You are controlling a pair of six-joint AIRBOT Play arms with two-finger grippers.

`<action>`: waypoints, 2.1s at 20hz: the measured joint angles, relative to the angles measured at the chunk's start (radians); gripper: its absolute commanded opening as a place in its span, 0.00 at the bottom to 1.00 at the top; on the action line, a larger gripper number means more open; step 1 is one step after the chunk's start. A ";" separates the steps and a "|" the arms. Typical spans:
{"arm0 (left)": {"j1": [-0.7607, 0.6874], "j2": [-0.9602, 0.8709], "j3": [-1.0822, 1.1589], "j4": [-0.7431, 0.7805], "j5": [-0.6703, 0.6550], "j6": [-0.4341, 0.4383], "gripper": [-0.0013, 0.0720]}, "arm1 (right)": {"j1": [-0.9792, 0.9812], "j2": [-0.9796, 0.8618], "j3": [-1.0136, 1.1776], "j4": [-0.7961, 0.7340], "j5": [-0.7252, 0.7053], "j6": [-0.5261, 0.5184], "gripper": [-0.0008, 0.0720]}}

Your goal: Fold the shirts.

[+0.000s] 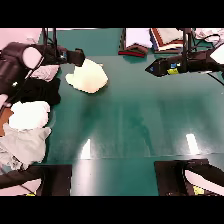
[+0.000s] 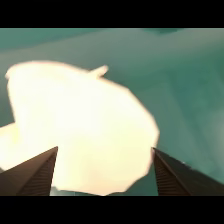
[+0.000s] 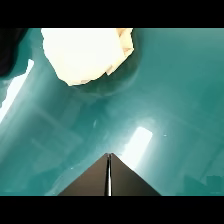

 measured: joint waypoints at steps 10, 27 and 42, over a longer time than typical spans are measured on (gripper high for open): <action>0.085 -0.344 0.000 -0.169 0.092 0.011 0.70 | 0.000 0.000 0.000 0.070 0.000 0.000 0.04; 0.085 0.066 0.354 -0.209 -0.114 0.158 0.05 | -0.032 0.002 0.423 0.050 0.079 0.001 0.03; -0.338 0.097 0.233 -0.118 -0.278 0.179 0.94 | -0.106 0.003 0.578 0.035 0.196 0.023 0.03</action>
